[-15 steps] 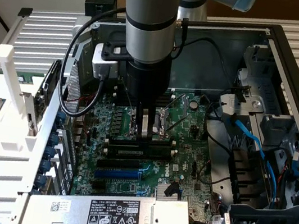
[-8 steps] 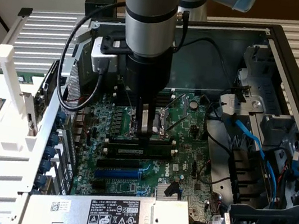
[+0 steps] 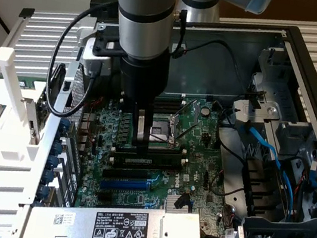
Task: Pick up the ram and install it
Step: 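Press down the ram until it locks into place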
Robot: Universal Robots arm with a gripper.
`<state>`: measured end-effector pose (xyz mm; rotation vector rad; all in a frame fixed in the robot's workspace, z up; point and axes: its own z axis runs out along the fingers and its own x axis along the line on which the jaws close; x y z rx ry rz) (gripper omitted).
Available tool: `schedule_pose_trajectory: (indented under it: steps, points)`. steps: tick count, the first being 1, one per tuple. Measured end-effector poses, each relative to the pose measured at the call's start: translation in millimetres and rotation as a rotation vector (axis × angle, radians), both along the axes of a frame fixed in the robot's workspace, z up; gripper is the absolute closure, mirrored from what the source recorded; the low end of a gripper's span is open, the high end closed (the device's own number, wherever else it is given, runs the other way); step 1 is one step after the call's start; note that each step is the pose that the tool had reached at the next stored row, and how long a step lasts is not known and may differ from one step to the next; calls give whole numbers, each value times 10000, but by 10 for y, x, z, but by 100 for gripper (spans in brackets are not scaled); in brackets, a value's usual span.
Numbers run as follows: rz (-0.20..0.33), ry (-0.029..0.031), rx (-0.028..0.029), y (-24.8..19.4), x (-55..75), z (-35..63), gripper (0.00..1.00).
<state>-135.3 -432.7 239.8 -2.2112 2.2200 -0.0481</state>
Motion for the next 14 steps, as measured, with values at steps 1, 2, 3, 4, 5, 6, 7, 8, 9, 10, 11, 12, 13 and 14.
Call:
schedule_pose_trajectory:
  steps: [1, 2, 3, 4, 5, 6, 7, 8, 9, 10, 11, 12, 13, 14]
  points:
    - [0, 1, 1, 0, -43, 0, 90]
    - [1, 0, 1, 0, -62, 0, 90]
    - [0, 0, 2, 0, -73, -1, 90]
    - [1, -1, 6, 0, -79, -10, 90]
    - [2, -1, 8, 0, -81, -17, 90]
    - [1, 0, 10, 0, -85, -24, 90]
    - [0, 0, 12, 0, -90, -30, 90]
    - [0, 1, 13, 2, -104, -40, 90]
    - [0, 1, 13, 3, -111, -43, 90]
    - [0, 1, 14, 5, -116, -45, 90]
    - [0, 1, 13, 8, -122, -46, 90]
    - [1, -1, 15, 15, -128, -48, 90]
    - [1, 0, 16, 17, -129, -48, 90]
    - [1, 0, 15, 22, -130, -48, 90]
